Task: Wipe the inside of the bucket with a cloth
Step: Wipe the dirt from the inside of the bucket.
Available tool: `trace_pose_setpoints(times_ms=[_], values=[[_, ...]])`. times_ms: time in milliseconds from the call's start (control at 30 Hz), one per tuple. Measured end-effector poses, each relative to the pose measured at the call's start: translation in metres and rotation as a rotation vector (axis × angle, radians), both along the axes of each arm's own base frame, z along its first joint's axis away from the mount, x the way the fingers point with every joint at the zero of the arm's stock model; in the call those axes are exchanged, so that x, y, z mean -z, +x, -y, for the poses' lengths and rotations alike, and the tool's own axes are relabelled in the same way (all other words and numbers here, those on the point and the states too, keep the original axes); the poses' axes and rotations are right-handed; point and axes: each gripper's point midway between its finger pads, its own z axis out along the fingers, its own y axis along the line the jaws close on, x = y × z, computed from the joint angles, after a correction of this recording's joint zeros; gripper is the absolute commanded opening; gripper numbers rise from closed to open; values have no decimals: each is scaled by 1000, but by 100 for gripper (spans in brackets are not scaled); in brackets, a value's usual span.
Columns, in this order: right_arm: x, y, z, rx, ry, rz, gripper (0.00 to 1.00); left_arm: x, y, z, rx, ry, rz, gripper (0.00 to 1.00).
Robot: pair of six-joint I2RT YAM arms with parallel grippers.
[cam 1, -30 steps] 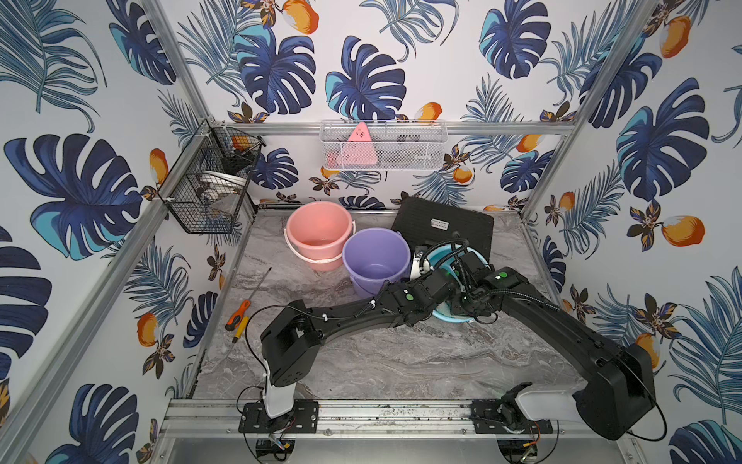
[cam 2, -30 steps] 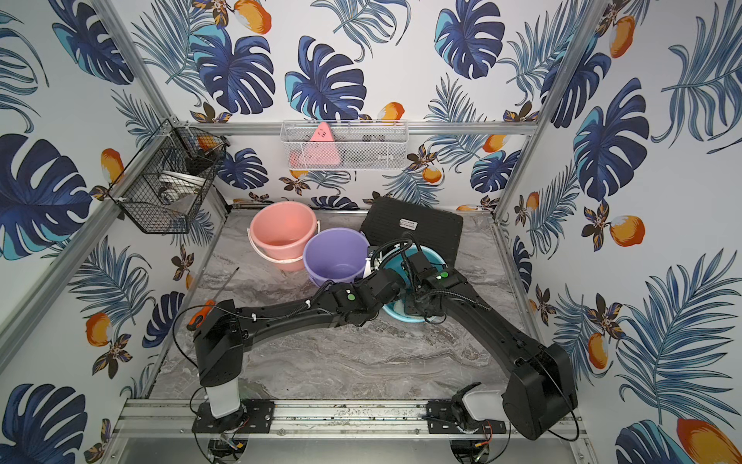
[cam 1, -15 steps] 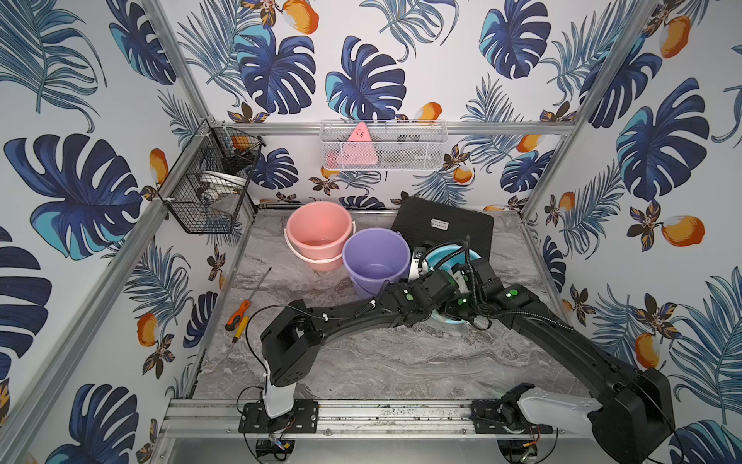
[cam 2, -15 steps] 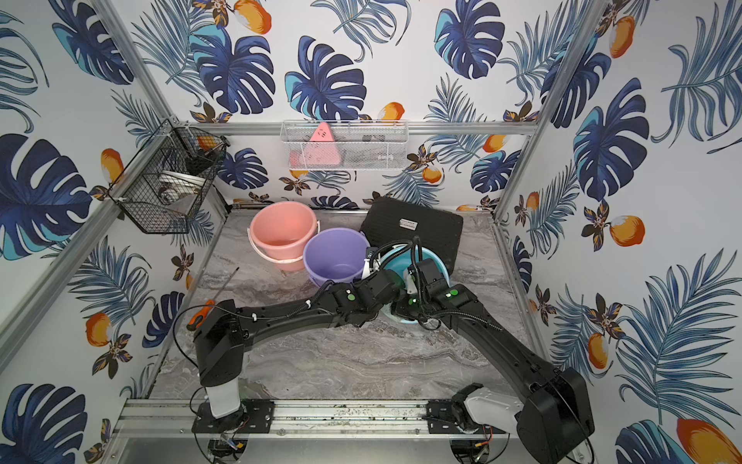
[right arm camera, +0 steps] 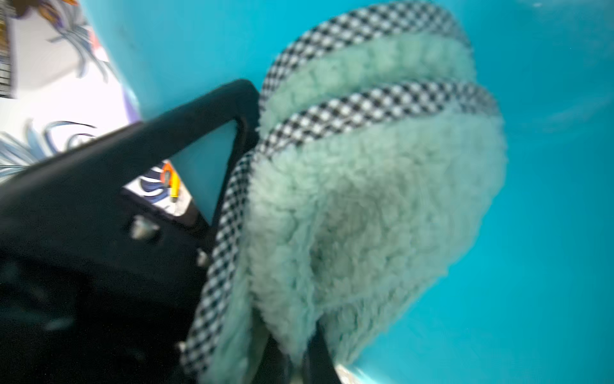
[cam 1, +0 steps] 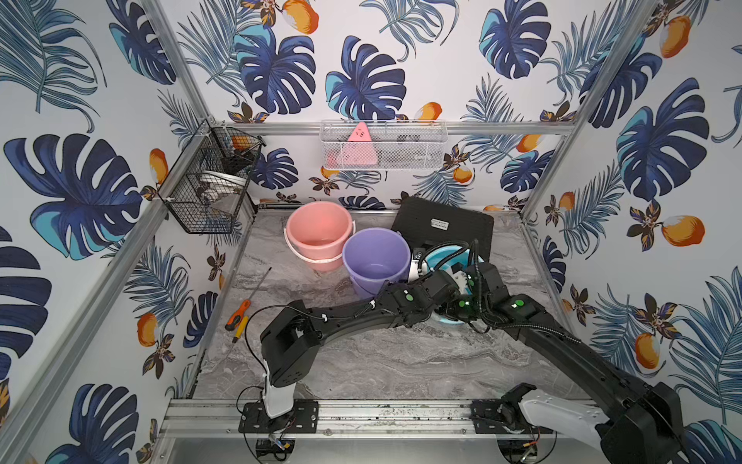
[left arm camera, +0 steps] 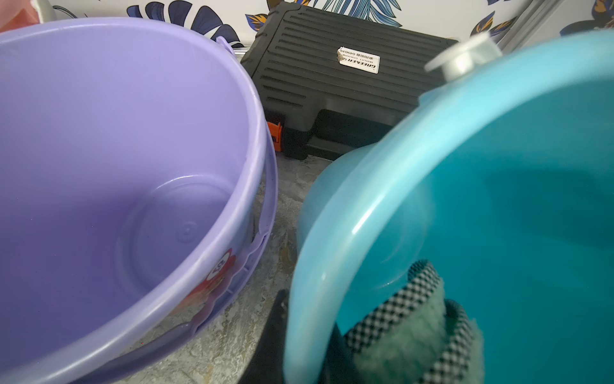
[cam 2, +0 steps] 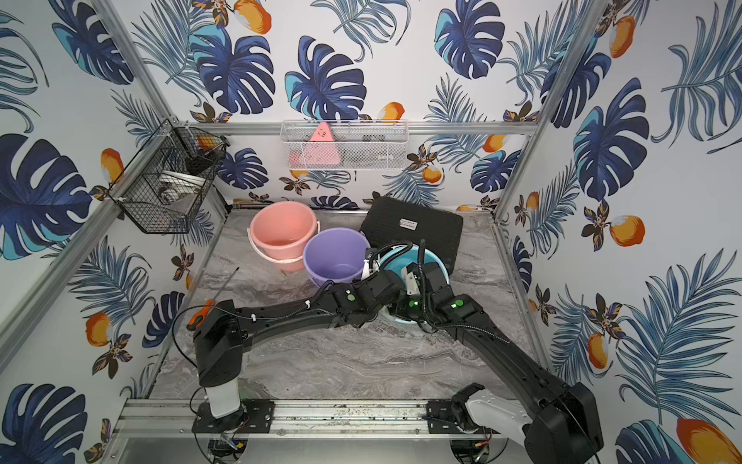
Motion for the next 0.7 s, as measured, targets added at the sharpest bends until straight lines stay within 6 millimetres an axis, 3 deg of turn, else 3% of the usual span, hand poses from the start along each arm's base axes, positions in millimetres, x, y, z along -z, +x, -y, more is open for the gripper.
trace_pose_setpoints(times_ms=[200,467,600,700], values=[[10,-13,44,70,-260,-80,0,0,2,0,-6,-15,-6,0],[0,-17,113,235,-572,-35,0,0,5,-2,-1,-44,-27,0],[9,-17,113,228,-603,-67,0,0,5,1,12,-46,-28,0],[16,-23,98,179,-549,-87,0,-1,5,1,18,-43,-27,0]])
